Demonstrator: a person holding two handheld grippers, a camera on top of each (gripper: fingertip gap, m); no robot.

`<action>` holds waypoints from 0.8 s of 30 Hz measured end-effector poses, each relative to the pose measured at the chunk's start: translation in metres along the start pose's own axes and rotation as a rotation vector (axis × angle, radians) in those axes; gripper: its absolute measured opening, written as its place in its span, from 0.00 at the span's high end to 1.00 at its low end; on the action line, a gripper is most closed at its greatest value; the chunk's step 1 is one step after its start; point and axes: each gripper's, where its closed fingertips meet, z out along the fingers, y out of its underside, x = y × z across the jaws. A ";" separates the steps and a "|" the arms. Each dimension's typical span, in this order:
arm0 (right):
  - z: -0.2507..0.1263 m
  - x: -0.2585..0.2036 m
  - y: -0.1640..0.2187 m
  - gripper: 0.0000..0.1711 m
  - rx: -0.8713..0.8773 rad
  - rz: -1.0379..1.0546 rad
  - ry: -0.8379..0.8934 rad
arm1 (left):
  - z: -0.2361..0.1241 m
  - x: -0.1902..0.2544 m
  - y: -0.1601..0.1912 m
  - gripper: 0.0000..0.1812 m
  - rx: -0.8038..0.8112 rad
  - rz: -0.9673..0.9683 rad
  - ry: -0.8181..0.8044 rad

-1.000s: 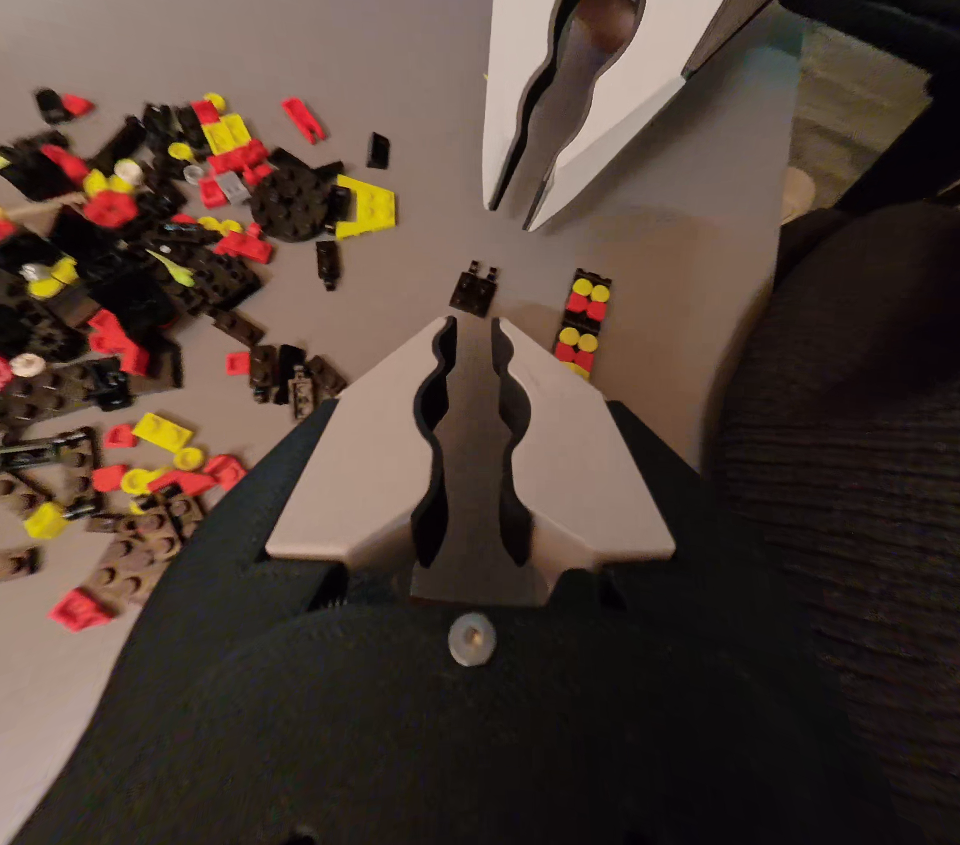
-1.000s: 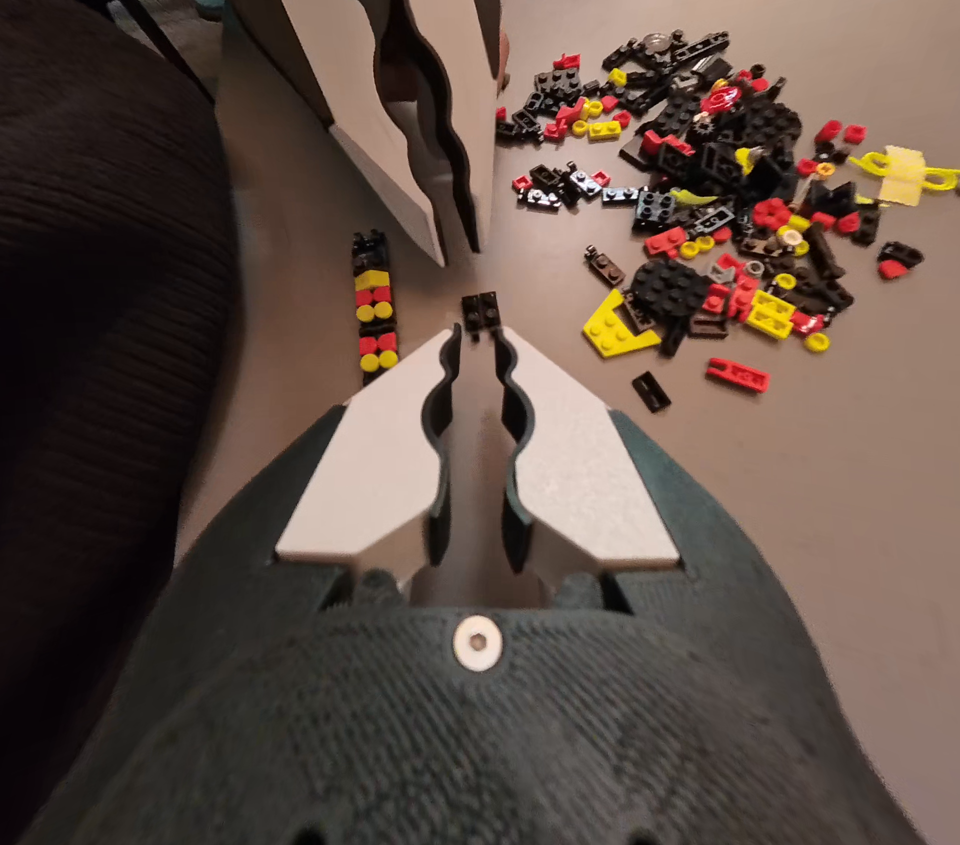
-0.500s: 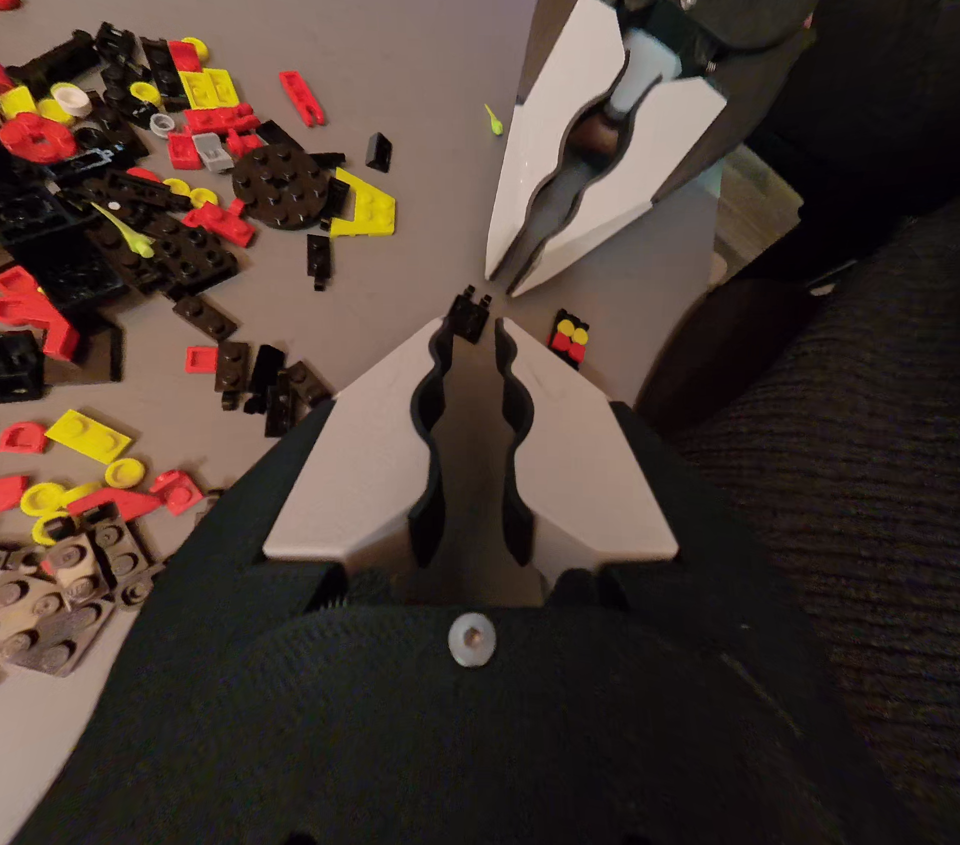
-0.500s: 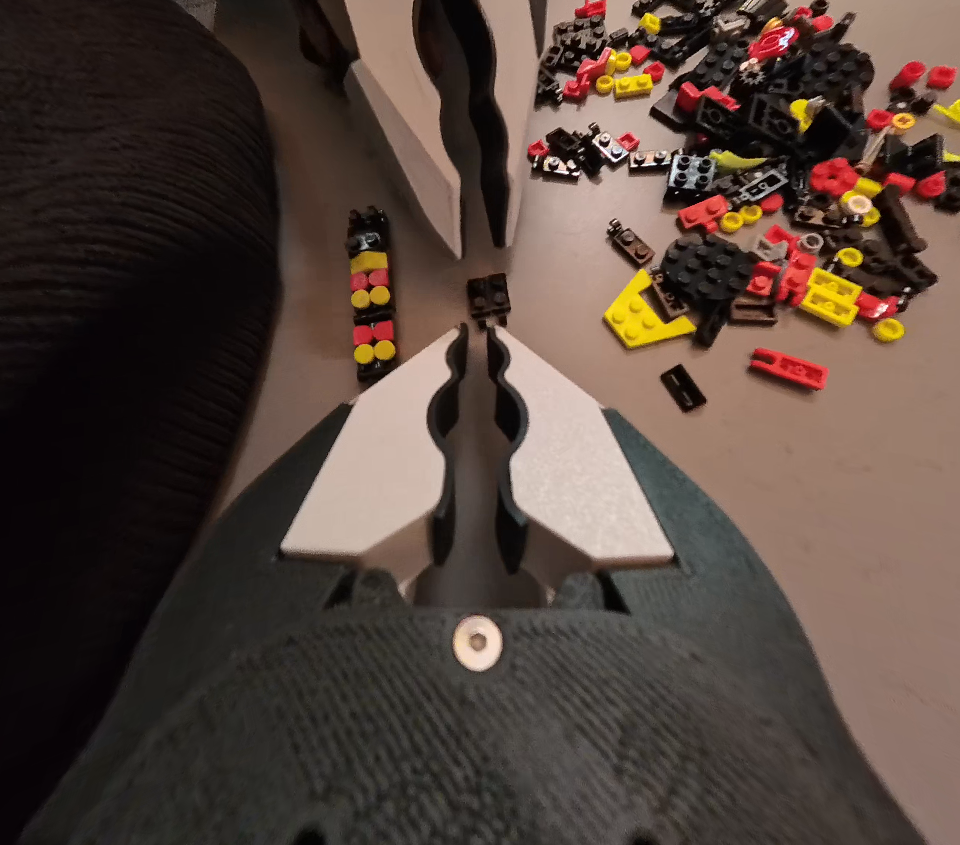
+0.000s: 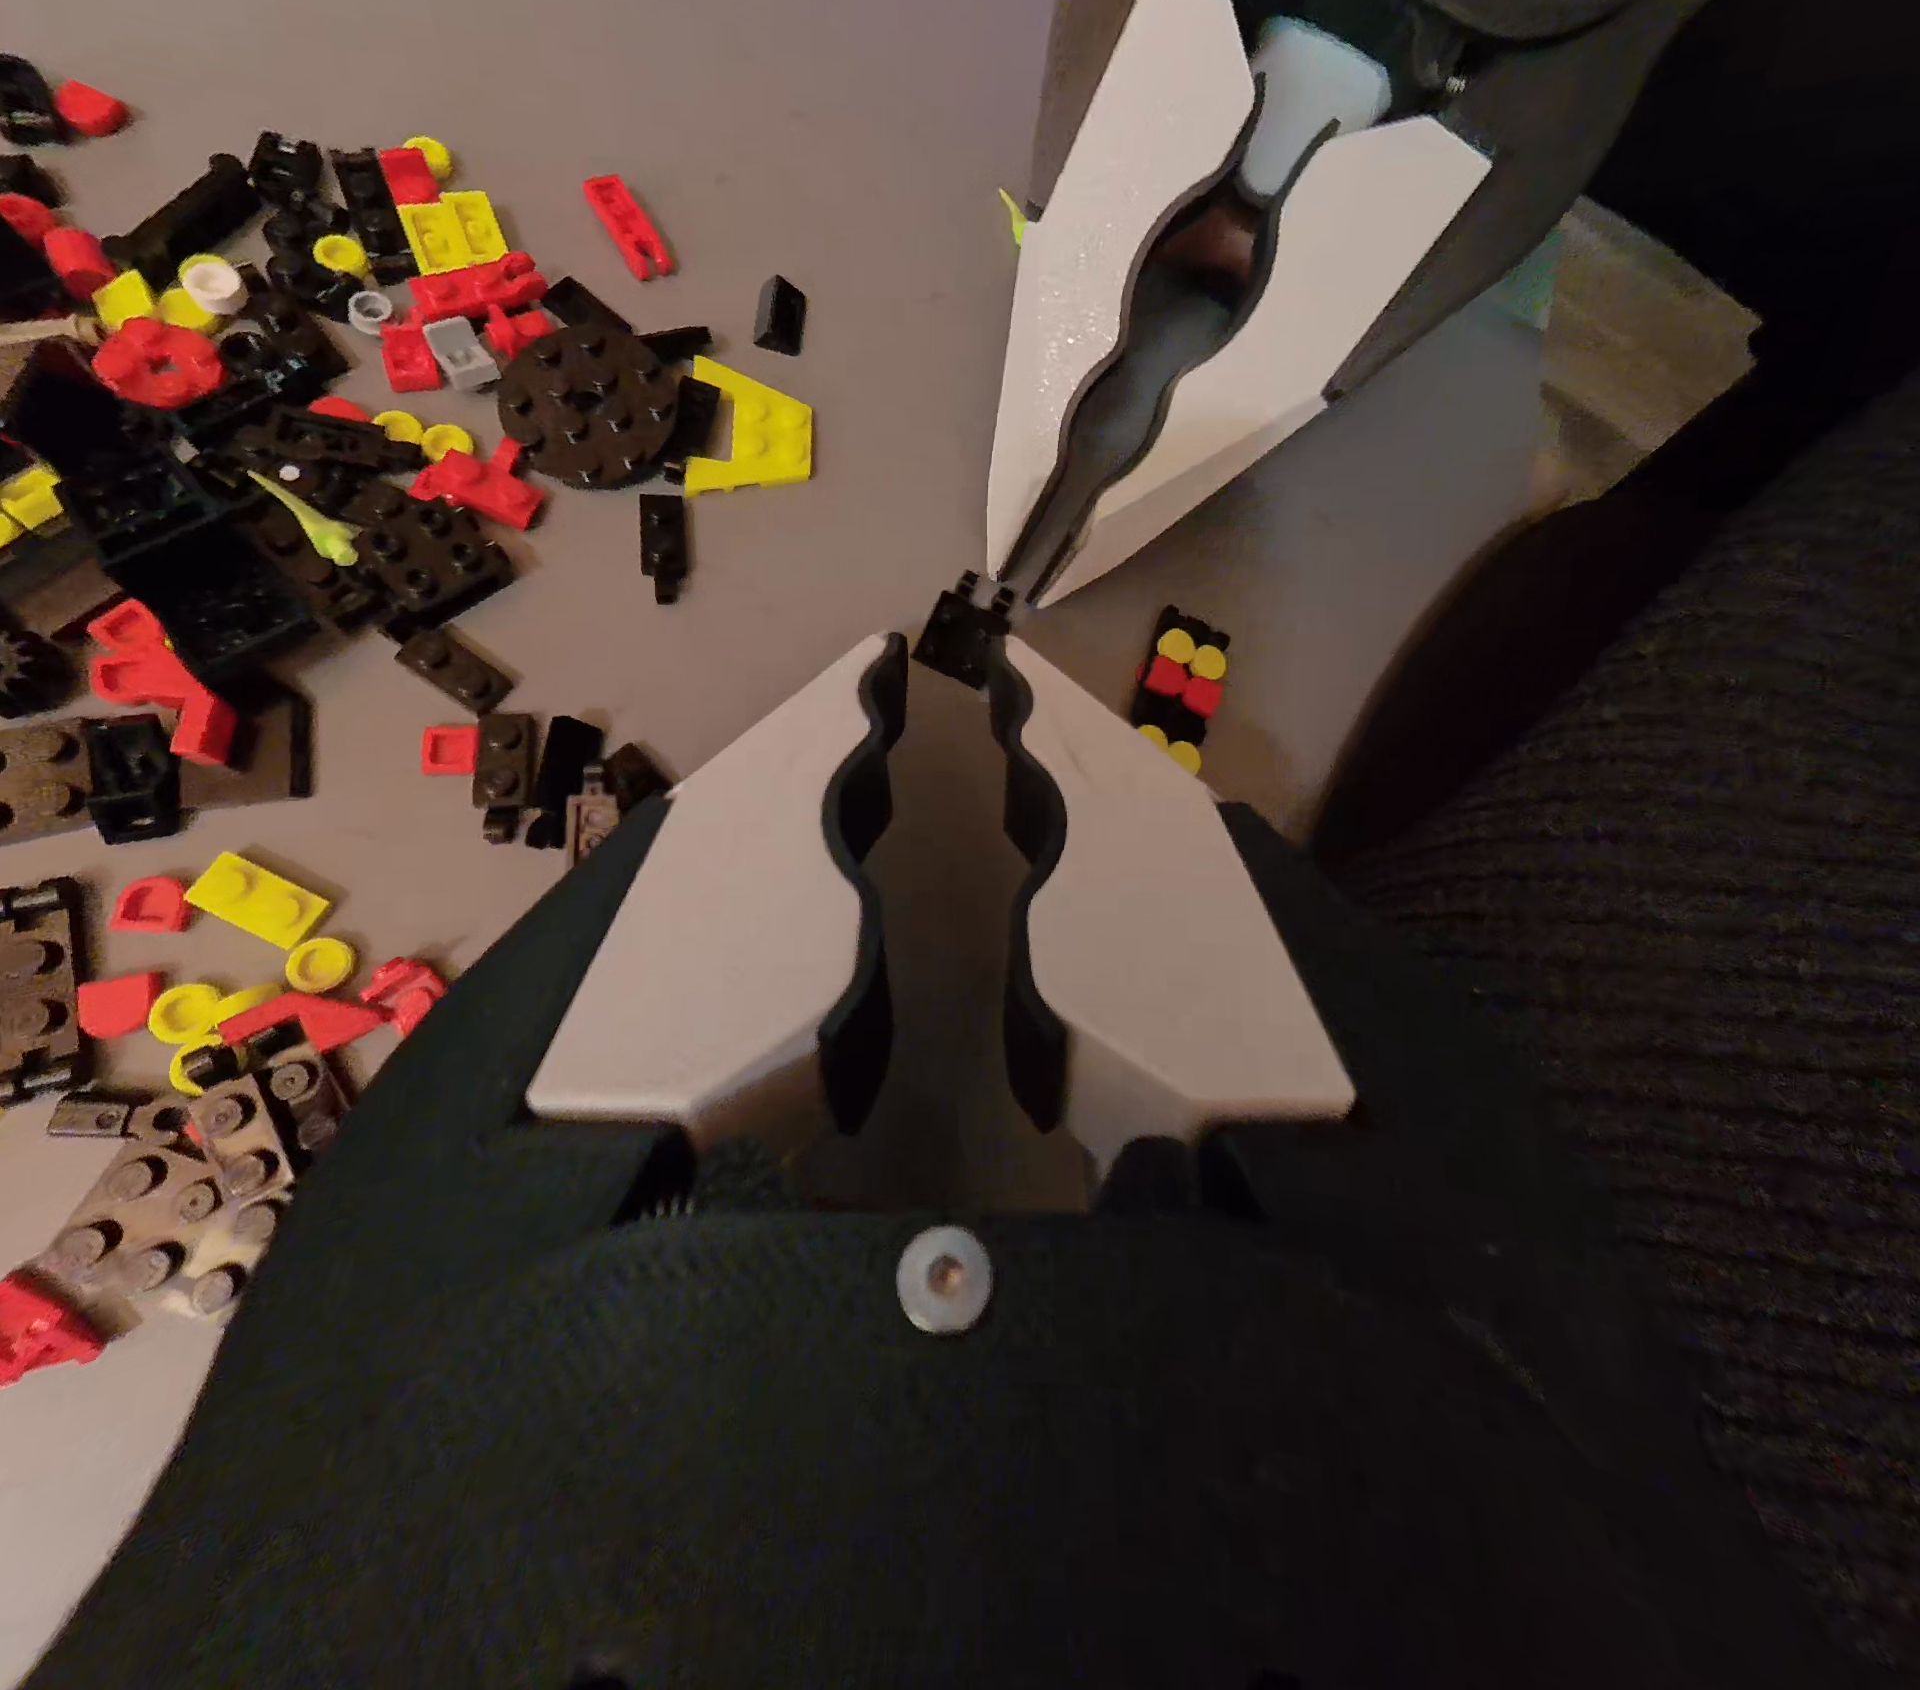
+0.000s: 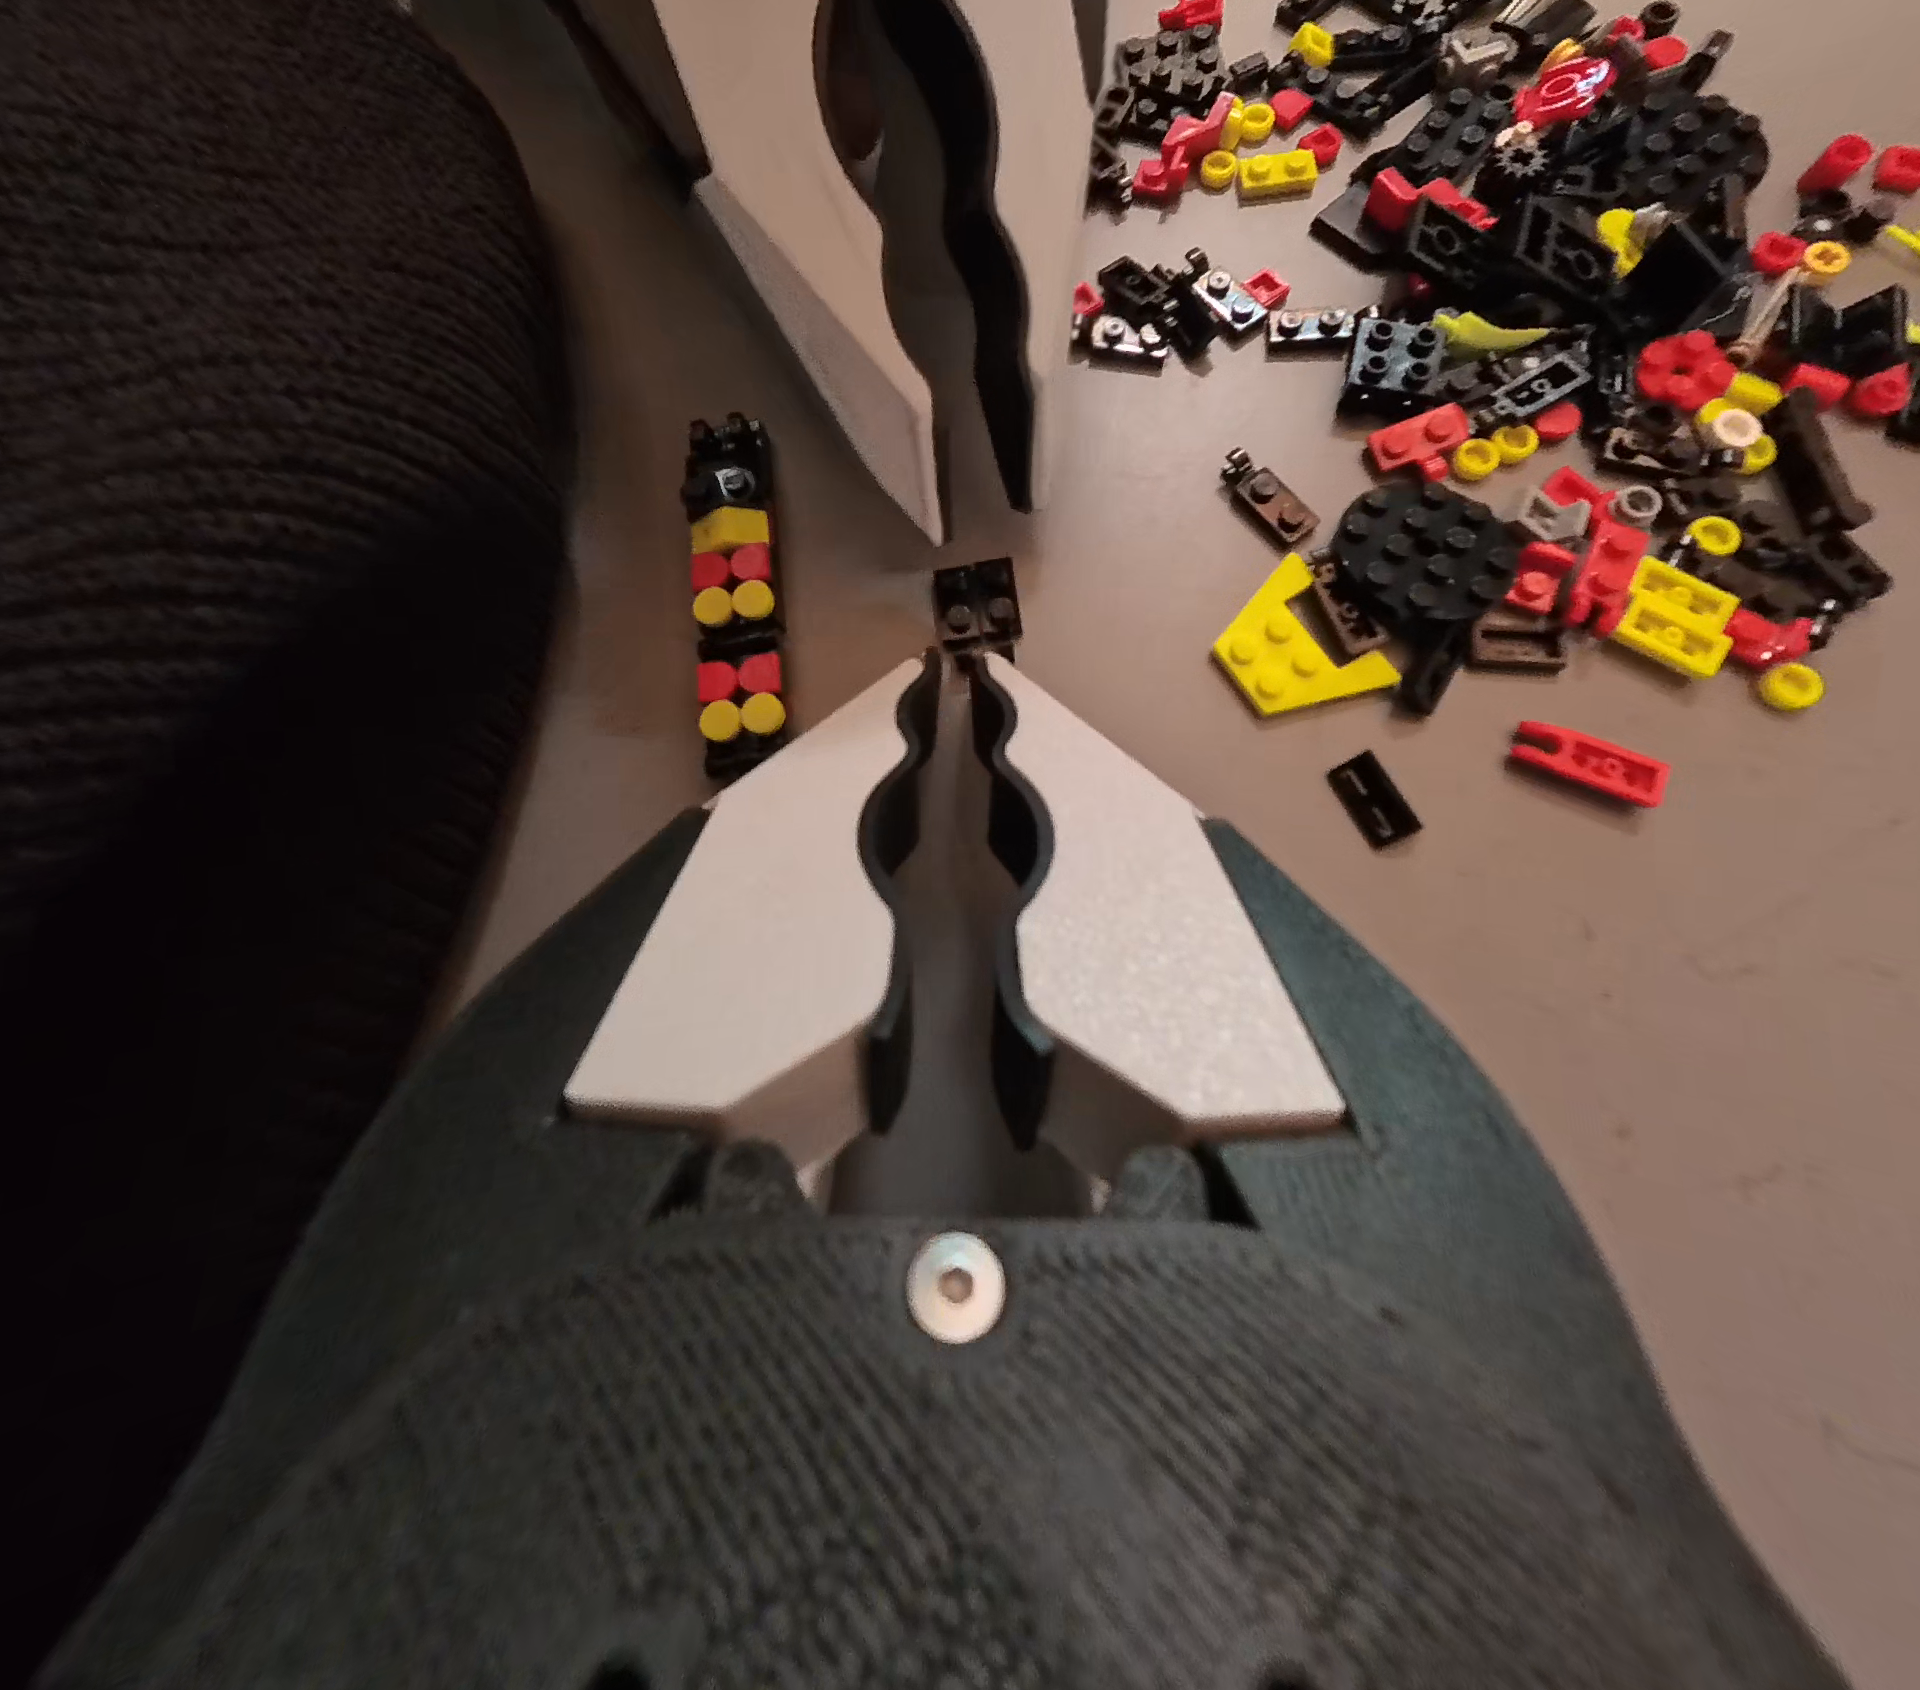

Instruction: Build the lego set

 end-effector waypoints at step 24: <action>0.000 0.004 -0.007 0.82 0.013 -0.096 0.084 | 0.005 0.001 0.007 0.92 -0.042 0.107 -0.059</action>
